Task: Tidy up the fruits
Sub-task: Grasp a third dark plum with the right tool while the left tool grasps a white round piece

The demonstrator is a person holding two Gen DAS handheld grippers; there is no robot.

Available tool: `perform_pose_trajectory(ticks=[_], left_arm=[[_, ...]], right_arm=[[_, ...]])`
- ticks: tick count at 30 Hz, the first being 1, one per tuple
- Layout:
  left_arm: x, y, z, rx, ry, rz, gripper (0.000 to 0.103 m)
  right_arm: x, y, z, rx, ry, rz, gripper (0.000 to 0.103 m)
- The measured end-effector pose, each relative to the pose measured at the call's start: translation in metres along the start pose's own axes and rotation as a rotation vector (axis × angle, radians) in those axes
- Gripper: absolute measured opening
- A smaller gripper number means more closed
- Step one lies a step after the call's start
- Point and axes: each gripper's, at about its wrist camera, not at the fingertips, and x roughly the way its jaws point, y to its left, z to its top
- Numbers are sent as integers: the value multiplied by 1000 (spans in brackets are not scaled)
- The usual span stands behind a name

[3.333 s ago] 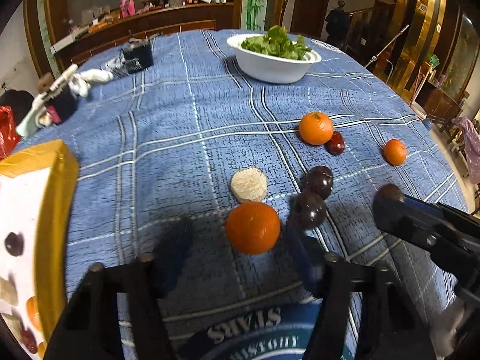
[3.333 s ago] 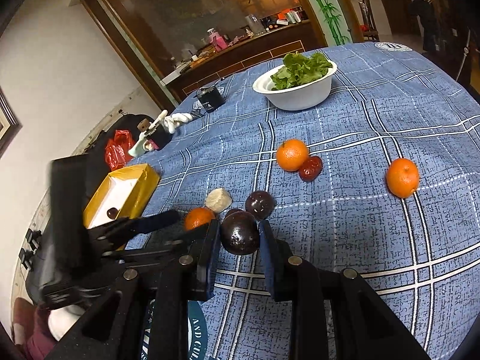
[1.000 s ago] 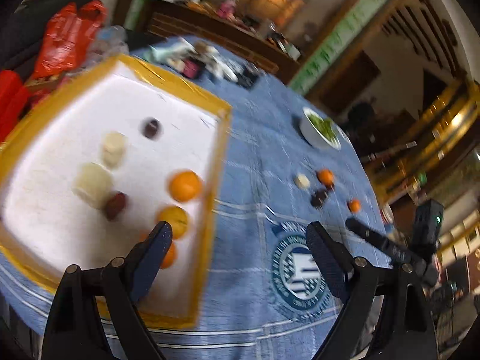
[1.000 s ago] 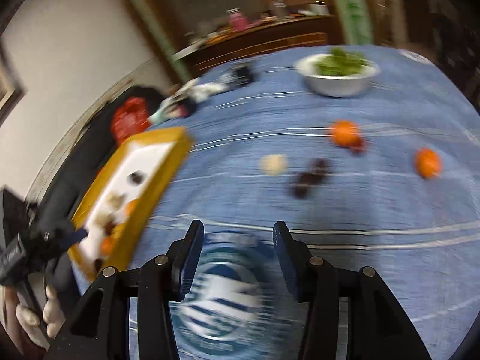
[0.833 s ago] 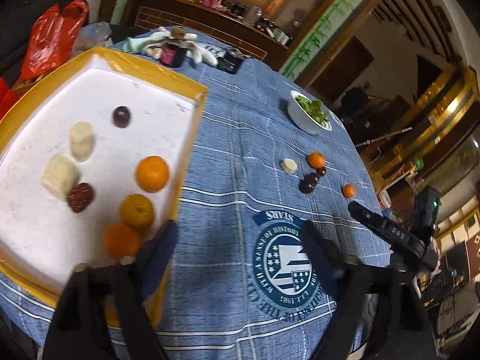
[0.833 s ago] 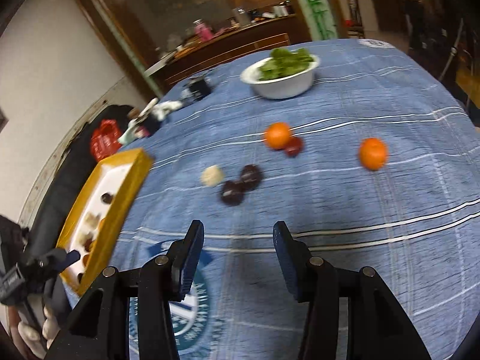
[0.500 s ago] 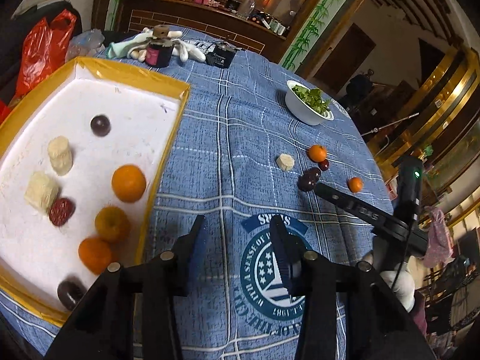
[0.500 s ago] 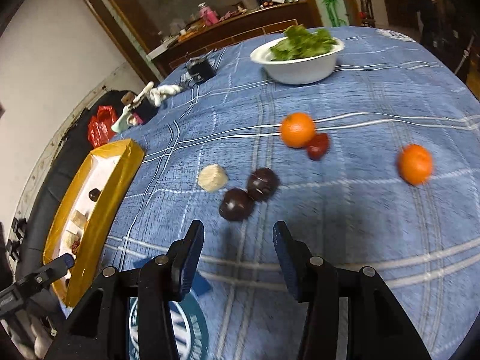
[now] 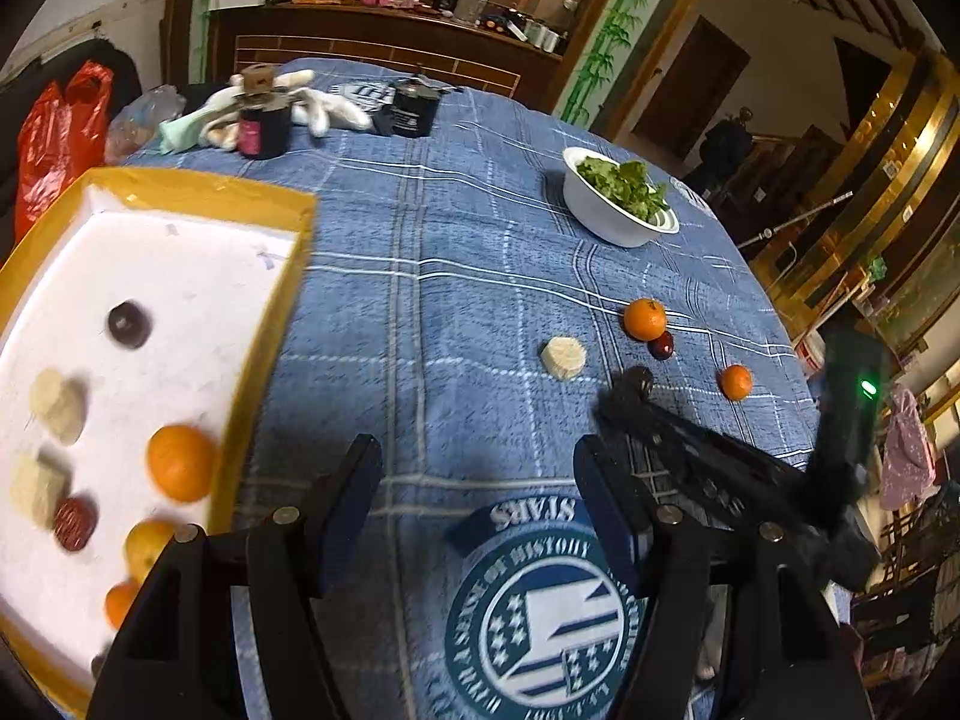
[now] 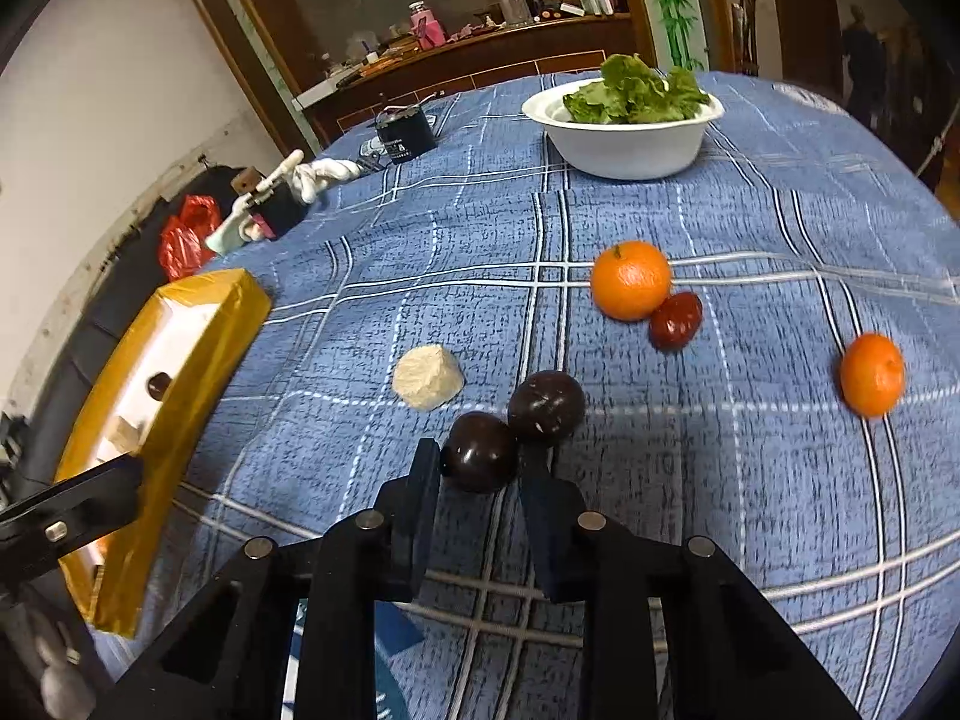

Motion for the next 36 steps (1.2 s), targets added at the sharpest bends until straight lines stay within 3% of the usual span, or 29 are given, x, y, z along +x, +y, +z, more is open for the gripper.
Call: perform_pose_trajectory(ticks=[6,9,18,22,25,27,29,36], left_arm=[[35,-27,18,94,21,12,65],[61,-39,26,122,47,14,54],[112,-53,36,126,67,32,53],[117,-60,38,152,35,57,53],[120,-70,30,230,7,82,52],[120,-79,25,286,2,104,35],[120,-81,24,300,0,99,27],[112,-66,27,234,-9,12,27]], right_arm=[[-29,-15,-4,45,-69,17,29],[-32,-31,1,100,-74,29,29],[-34,-29,4,75,-78,2,29],[-36,-28,5,73,-86,-3,29],[-36,-29,5,77,-88,-4,29],[-36,-30,5,82,-90,-7,30],[-35,-31,5,87,-89,-10,30],[-31,-32,6,88,-84,-21,30]])
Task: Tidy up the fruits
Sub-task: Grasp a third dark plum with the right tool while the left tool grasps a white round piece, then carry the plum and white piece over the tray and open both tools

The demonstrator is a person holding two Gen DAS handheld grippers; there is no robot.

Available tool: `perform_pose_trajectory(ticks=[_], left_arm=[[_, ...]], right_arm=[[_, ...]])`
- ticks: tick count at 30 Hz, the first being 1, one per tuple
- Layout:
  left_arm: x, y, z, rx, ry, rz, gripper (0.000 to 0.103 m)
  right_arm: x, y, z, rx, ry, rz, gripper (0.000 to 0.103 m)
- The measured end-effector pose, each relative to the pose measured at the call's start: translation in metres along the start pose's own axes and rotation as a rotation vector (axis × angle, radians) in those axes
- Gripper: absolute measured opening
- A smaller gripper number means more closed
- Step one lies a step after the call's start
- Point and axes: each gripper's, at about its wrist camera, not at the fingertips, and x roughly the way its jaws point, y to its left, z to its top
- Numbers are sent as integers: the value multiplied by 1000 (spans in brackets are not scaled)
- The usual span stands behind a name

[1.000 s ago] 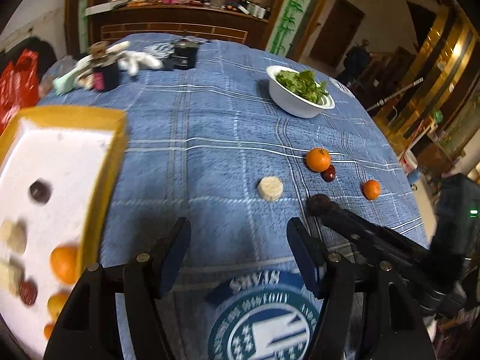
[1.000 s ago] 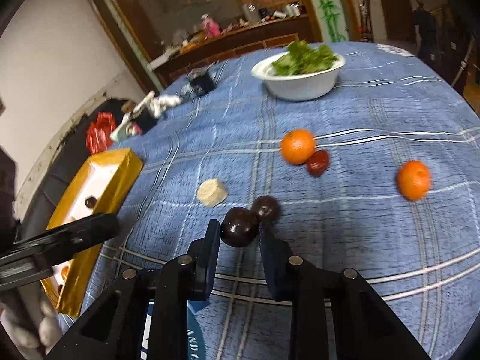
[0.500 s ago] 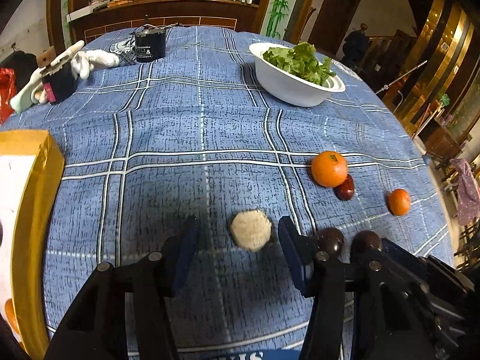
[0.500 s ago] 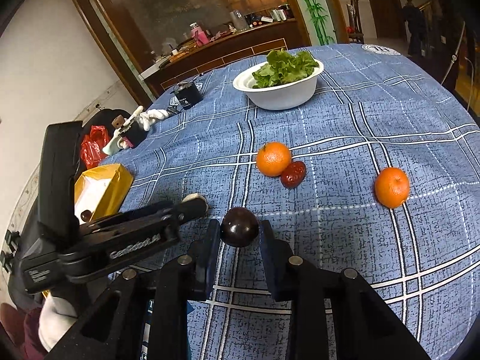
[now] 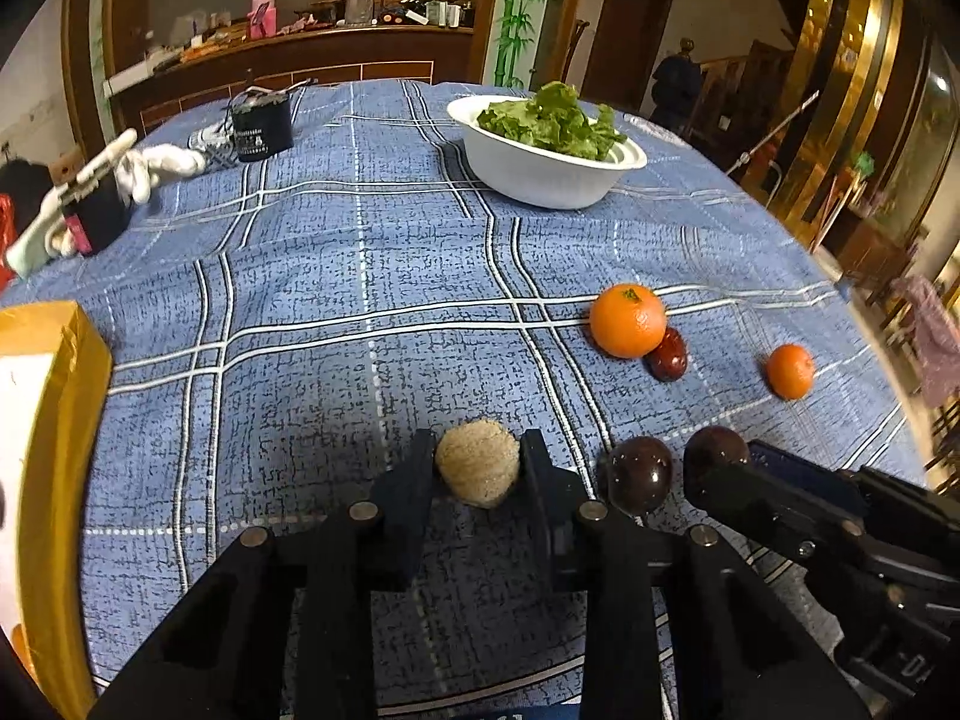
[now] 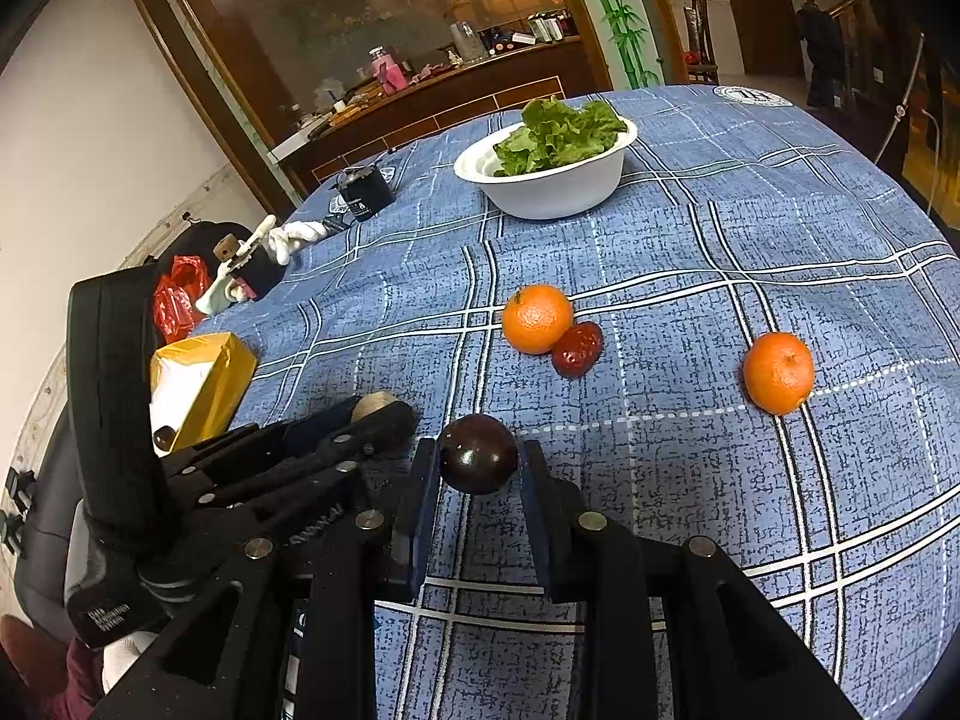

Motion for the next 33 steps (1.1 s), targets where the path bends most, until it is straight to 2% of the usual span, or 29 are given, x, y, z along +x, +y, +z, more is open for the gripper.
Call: perform_pose_trajectory(ticks=[3,9,11,15,20,27,30,33], left_arm=[[0,3,0,-23,-4,-22,27],[-12,0,-2,-22,-44,-13,27],[-25,1,-3,-33,-69,-4,27],[-75,12,-18,-67,-158,17,27],[-133,56,-42,-189,-221,94,27],[-198,144,-67,-365,-295,250,28],[-216,175,-82,-439,-310,280,28],[-228,209,-99,-532,-315,291,28]], right_arm=[[-1,2,0,-8,-11,-1,30],[-6,20,1,-92,-68,-19,30],[-9,26,0,-126,-91,-26,30],[-14,30,-2,-163,-129,-63,29],[-10,23,-3,-142,-117,-84,29],[-8,28,-7,-135,-116,-127,29],[-10,41,-11,-121,-81,-78,29],[-8,73,-17,-153,-35,-6,29]])
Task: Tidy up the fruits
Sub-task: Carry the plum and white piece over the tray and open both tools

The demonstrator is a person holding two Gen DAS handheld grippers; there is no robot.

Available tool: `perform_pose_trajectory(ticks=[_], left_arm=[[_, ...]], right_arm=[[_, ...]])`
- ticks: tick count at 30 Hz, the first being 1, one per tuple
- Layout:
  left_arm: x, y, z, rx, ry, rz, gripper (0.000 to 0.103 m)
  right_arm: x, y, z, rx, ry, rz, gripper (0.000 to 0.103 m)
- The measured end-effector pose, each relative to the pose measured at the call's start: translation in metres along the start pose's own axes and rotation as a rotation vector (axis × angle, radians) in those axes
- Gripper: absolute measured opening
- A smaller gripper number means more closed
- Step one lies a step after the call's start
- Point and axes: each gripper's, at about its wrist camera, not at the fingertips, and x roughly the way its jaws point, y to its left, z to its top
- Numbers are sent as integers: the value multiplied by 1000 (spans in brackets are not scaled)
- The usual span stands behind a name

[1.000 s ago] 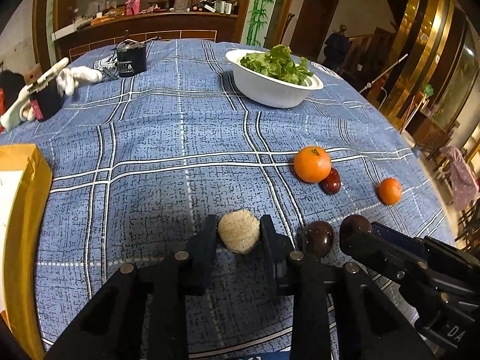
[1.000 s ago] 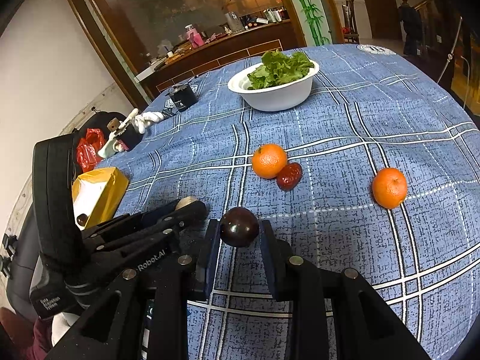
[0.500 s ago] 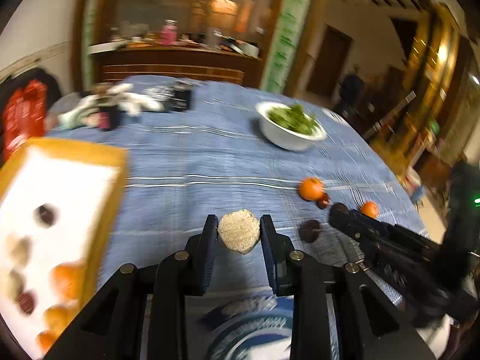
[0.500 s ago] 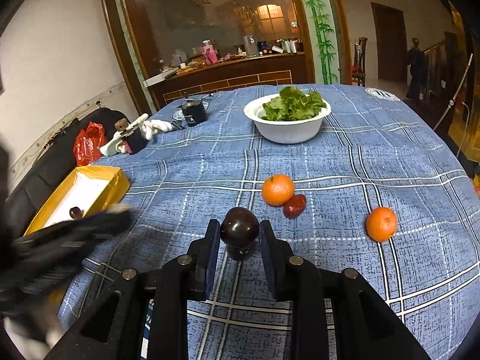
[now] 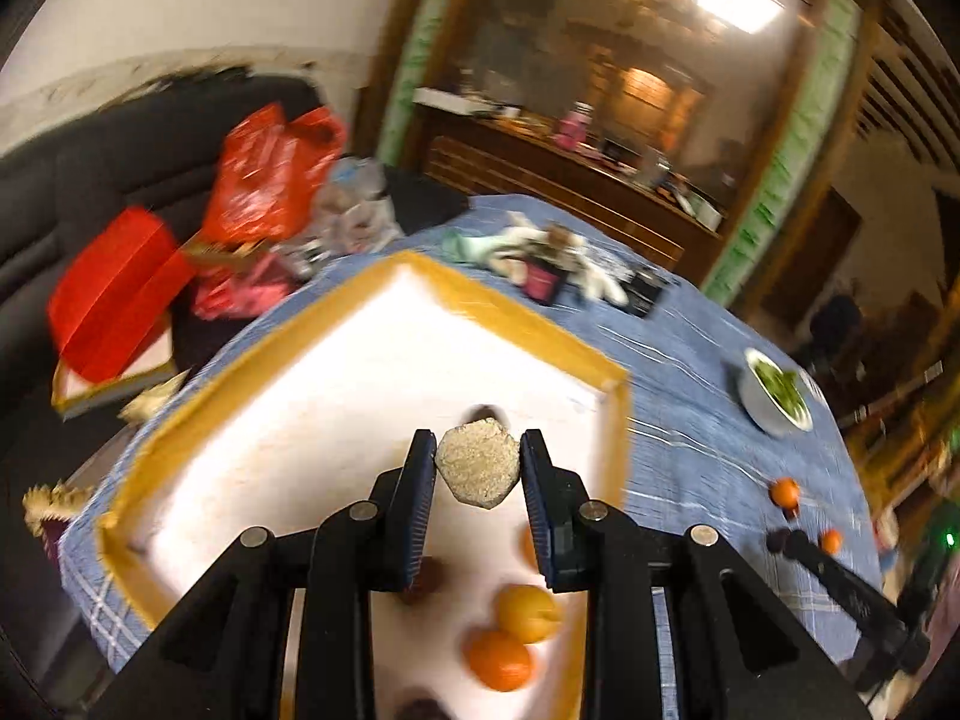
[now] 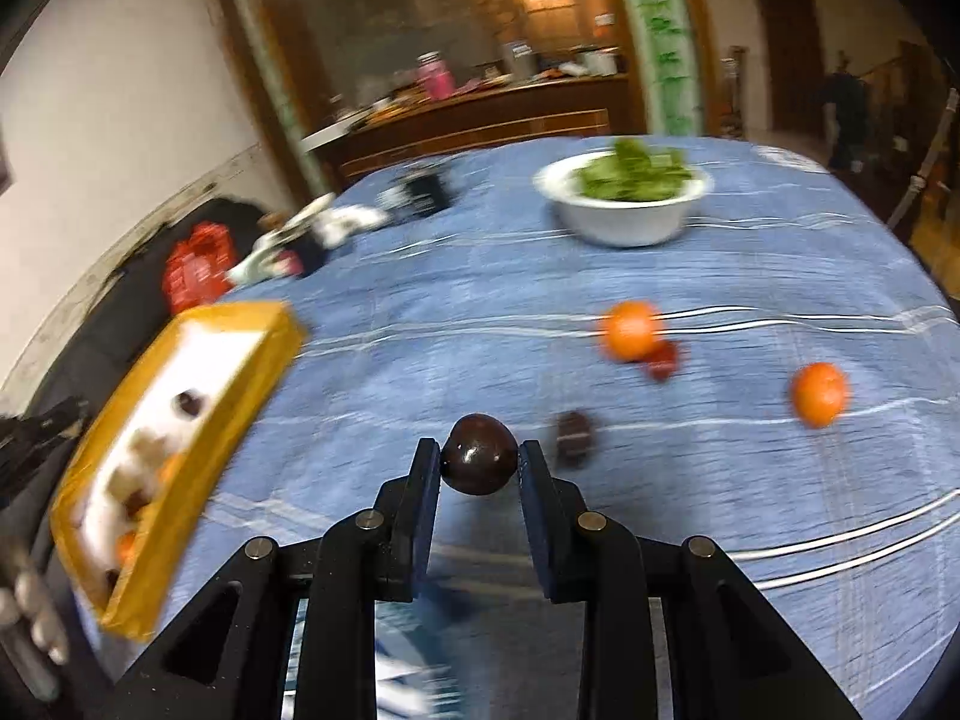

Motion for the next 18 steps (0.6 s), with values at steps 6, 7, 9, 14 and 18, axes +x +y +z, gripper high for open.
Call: perform_pose_trajectory(ticks=[6,7,9,14,18], left_arm=[[8,44,-4,-89,37,22,28],[9,50,-5,-99,41,23,28],[10,58,-6,-113,45,23,28],[18,73,-9,-133,75,28,28],[19,78,-12,-134,85,13,28]], right_arm=[[17,89,6,-97,95,200,30],[23,105,6,-100,125,253,30],[35,129,6,-97,175,326,30],[66,187,6,-150,259,396,30],[85,216,1,-188,295,387,31]])
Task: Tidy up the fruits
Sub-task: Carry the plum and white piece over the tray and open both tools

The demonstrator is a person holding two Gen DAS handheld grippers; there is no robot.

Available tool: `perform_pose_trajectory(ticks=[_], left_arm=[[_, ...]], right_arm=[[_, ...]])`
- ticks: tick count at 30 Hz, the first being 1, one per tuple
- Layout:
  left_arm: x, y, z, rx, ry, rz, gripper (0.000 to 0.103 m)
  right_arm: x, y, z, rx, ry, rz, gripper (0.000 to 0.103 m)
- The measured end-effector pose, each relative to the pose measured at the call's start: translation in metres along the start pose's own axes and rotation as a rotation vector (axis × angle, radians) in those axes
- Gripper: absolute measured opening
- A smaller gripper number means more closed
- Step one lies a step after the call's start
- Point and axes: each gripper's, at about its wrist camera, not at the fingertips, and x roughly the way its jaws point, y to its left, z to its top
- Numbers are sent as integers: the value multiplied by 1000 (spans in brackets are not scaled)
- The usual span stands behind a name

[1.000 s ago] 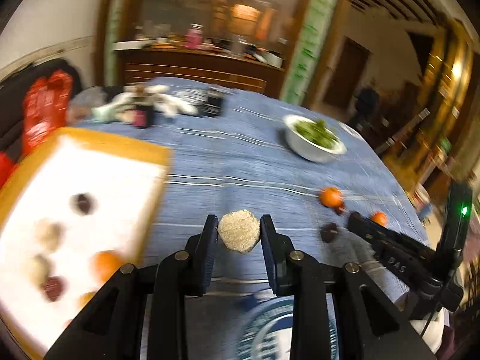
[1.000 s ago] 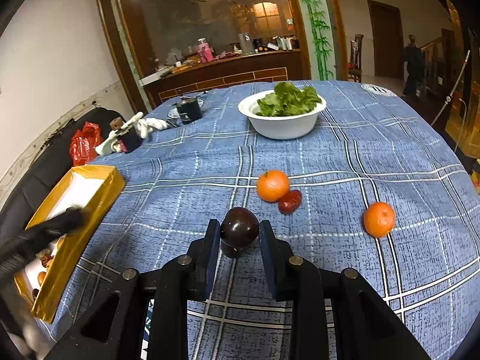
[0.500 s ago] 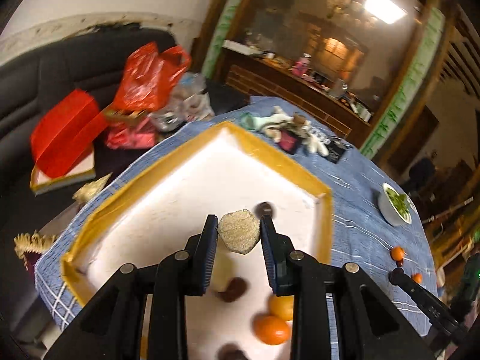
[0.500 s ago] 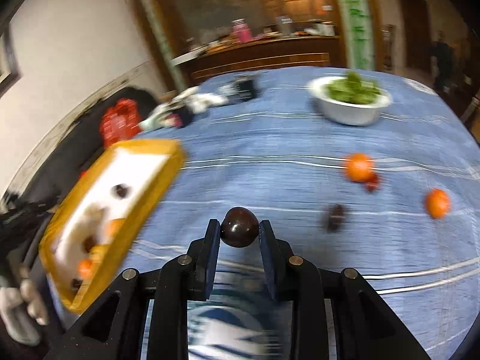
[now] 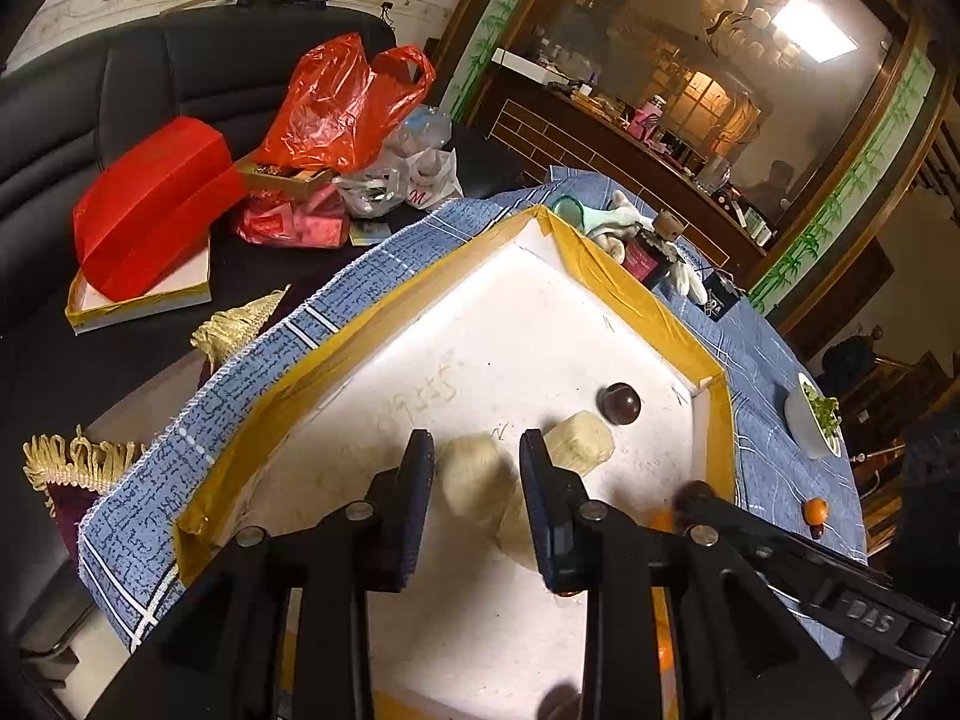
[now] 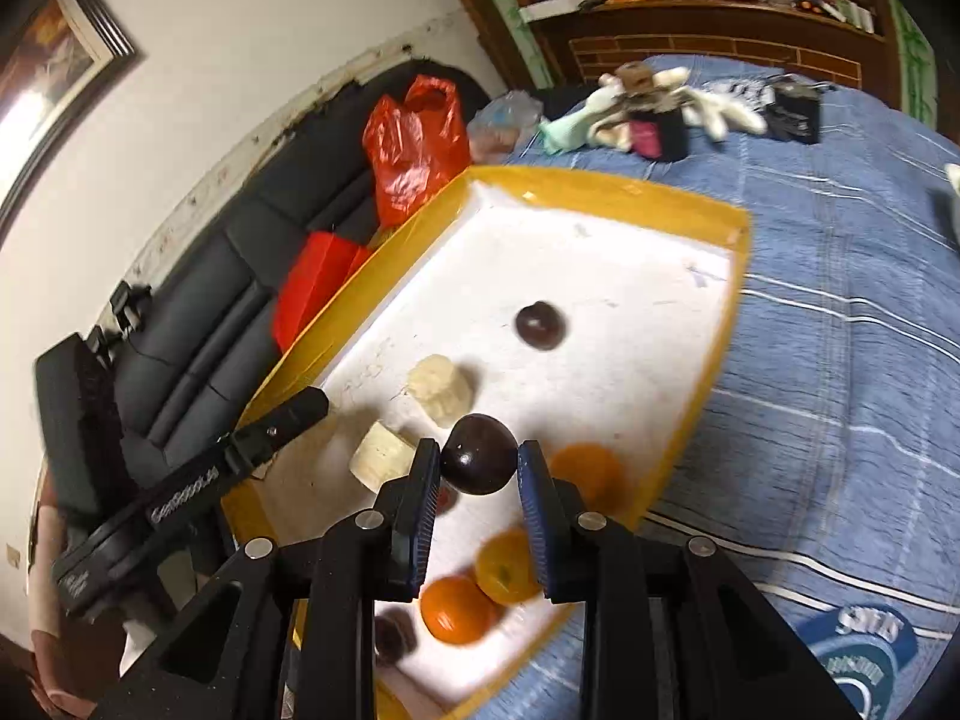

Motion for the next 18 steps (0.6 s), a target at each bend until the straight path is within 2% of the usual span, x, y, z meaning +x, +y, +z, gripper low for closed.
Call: perform_pose_trajectory(ticks=[2,4,6,9,13,18], left_arm=[[-2,1,0,3,-2,-1,30],[-4,2,0,2,-3,-7,39],[-7,4,1,-6,-10,-14,54],[-14,4,3,-21,-26,-16,63],[-23,6,6,-52,-41,-22,71],[-33,-3,6,-55,-51,-25,75]], right_arm=[[9,3,1,-5,16,-7,31],[15,5,0,-15,29,-19,31],[21,7,1,-23,32,-37,31],[21,7,2,-20,33,-41,32],[12,8,3,-17,8,-34,43],[-7,6,1,-7,-32,-16,45]])
